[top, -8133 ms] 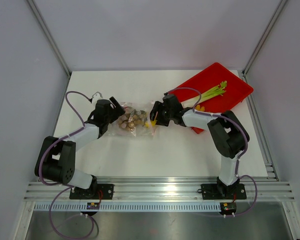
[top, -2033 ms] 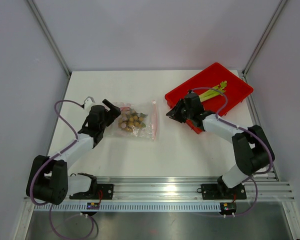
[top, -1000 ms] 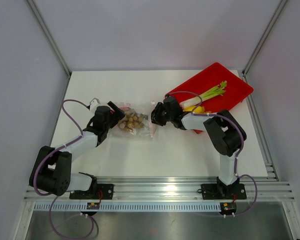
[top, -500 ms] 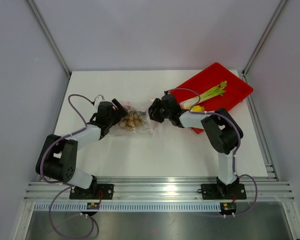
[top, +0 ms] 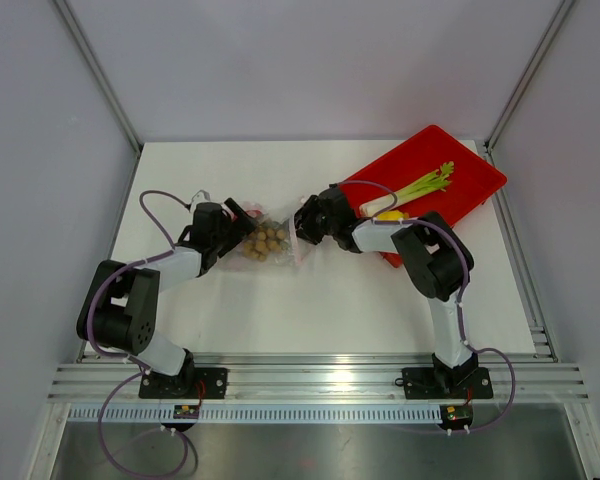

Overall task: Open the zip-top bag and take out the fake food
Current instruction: Pick up the fake fruit from the zipper food storage bag.

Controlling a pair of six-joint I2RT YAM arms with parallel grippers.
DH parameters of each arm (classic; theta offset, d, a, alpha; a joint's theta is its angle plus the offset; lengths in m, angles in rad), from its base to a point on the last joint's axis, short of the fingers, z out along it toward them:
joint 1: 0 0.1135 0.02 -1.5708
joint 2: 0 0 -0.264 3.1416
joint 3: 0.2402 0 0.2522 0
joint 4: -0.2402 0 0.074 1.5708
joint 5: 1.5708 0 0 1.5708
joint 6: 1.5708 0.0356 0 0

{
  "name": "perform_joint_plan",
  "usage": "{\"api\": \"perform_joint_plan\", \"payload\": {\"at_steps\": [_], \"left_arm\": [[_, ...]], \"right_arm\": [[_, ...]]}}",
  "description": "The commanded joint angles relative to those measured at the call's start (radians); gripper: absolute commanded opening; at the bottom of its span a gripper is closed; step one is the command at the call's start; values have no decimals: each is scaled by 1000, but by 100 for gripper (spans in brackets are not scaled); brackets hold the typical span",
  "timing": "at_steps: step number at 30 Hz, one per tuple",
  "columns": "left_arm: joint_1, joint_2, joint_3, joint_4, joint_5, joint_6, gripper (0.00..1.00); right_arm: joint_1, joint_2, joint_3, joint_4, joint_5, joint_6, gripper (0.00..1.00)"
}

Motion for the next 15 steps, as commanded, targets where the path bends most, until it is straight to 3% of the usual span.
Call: {"api": "perform_joint_plan", "payload": {"at_steps": [1, 11, 15], "left_arm": [[3, 10, 14, 31, 40, -6, 97], [3, -2, 12, 30, 38, 2, 96], [3, -11, 11, 22, 28, 5, 96]], "right_arm": [[-7, 33, 28, 5, 17, 101, 55], [-21, 83, 43, 45, -70, 196, 55], [-24, 68, 80, -97, -62, 164, 56]]}}
